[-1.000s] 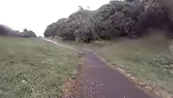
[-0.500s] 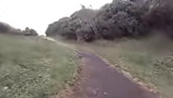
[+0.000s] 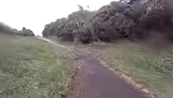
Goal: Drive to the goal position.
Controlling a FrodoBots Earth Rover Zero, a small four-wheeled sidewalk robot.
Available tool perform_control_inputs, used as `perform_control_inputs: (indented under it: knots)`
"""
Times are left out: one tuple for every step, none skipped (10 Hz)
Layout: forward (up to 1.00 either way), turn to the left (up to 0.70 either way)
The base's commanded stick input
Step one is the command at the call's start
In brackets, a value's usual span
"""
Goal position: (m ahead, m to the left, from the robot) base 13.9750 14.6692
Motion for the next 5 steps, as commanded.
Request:
perform_control_inputs:
  knots:
    - [0.7, -0.12]
    - [0.7, -0.04]
    - [0.7, 0.0]
    - [0.7, 0.0]
    - [0.7, 0.0]
